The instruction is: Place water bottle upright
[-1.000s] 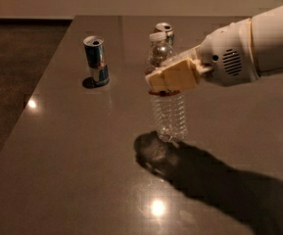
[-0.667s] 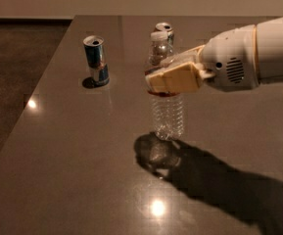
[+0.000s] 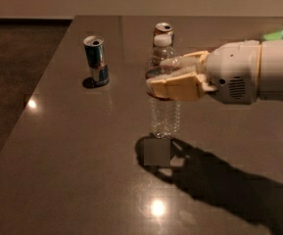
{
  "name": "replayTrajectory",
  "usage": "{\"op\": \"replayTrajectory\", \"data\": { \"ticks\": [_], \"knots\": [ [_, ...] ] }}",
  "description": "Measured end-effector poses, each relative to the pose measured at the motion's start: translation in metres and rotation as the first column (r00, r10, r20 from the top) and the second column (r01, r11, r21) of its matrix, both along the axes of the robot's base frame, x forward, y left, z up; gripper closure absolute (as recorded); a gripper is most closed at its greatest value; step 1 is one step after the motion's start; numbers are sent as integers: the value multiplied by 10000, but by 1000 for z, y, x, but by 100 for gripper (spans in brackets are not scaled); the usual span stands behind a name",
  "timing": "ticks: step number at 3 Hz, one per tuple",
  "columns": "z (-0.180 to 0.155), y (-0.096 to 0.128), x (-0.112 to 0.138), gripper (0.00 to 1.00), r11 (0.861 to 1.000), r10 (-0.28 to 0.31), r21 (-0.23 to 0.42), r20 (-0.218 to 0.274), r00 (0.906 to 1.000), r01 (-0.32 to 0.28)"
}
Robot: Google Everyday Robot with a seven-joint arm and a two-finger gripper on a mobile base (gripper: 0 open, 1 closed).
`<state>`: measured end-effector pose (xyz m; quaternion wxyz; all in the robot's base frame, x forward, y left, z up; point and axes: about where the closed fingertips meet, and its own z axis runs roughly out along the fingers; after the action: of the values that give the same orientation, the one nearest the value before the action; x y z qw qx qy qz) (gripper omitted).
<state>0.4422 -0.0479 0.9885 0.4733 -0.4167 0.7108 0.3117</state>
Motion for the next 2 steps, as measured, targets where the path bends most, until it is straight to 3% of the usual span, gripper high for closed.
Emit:
{"op": "replayTrajectory", "data": {
  "ticks": [2],
  "knots": [
    [-13, 0, 0, 100, 9974, 283, 636, 675, 9973, -326]
  ]
}}
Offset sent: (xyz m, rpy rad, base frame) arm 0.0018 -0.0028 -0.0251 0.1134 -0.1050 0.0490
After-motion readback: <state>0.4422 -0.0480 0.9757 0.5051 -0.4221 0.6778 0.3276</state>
